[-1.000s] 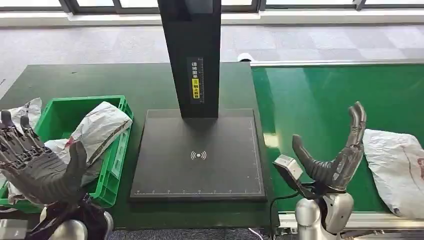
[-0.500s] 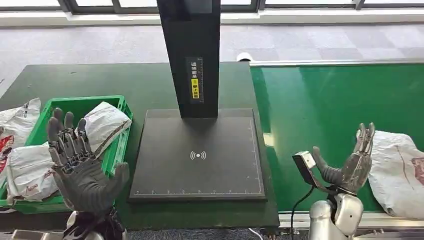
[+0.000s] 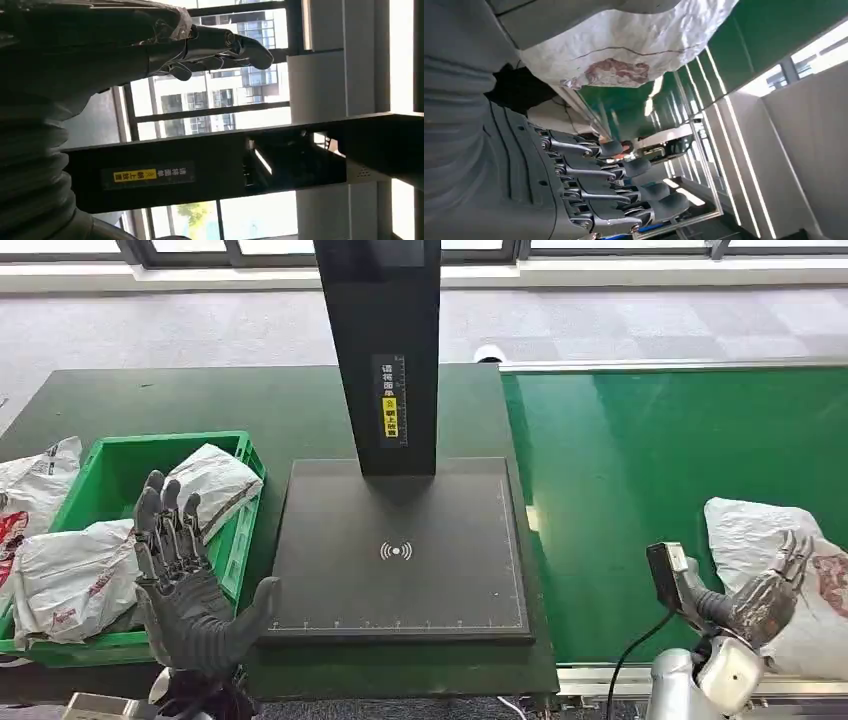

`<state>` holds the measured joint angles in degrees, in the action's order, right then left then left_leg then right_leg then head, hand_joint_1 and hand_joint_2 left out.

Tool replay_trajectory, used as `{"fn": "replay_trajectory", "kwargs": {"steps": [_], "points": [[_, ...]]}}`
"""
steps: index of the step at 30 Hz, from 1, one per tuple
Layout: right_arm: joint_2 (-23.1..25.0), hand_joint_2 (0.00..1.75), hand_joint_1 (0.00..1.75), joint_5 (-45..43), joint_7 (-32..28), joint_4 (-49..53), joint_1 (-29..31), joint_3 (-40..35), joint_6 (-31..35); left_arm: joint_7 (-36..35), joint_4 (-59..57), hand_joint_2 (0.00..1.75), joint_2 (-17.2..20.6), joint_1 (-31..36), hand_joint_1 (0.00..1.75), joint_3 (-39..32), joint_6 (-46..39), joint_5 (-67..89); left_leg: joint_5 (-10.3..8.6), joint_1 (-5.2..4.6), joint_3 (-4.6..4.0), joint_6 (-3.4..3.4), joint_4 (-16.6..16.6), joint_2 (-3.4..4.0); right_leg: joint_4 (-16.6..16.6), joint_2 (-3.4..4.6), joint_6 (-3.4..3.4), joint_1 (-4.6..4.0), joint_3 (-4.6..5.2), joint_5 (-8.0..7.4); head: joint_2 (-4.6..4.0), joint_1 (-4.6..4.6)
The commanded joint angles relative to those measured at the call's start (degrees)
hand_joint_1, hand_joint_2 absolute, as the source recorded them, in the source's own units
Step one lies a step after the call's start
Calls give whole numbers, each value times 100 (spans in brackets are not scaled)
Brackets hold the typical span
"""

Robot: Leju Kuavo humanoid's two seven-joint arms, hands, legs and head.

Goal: Moved the parcel from conveyor to table for the left to box.

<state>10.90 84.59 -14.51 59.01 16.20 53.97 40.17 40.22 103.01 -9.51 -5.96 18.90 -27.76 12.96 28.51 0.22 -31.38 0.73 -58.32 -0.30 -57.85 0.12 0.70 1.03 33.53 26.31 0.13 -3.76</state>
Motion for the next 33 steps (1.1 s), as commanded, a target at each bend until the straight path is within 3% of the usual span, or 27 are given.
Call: {"fn": "replay_trajectory", "kwargs": {"steps": [1,3,4,11,19,27,33], "points": [[-782,175,0,322,602,-1374,549,469,-17,-22,-296,175,80,-1,0,-173,67,26,-10,0,14,-3,23,7,26,1,-5,-2,-14,-13,0,0],[-904,175,0,370,826,-1697,668,348,-17,-22,-290,175,69,-22,0,-205,65,71,-5,0,14,0,18,22,18,16,-6,-1,-7,-12,0,0],[-1110,175,0,-118,1348,-1795,494,-516,-17,-22,-311,175,73,-25,0,-199,53,87,-2,-1,9,0,9,19,9,15,-4,0,-3,-7,0,0],[-1139,175,0,118,1326,-2178,684,-172,-17,-22,-361,175,16,-12,0,-264,-73,197,-7,-1,15,0,24,26,21,21,-9,-1,-8,-14,0,0],[-1342,175,0,519,1826,-2932,1043,-182,-17,-22,-324,175,103,-15,0,-286,-111,218,-4,1,9,-1,10,15,10,11,-4,-2,-6,-8,0,0],[-1670,175,0,541,2393,-4371,1315,-942,-68,-22,-563,175,63,44,0,-355,44,316,-6,3,17,1,21,28,21,23,-8,-5,-11,-15,0,0],[-1620,175,0,541,2674,-4468,1338,-1165,-403,-22,-566,175,51,14,0,-391,25,265,-7,1,9,1,15,19,14,15,-7,-3,-4,-12,0,0]]}}
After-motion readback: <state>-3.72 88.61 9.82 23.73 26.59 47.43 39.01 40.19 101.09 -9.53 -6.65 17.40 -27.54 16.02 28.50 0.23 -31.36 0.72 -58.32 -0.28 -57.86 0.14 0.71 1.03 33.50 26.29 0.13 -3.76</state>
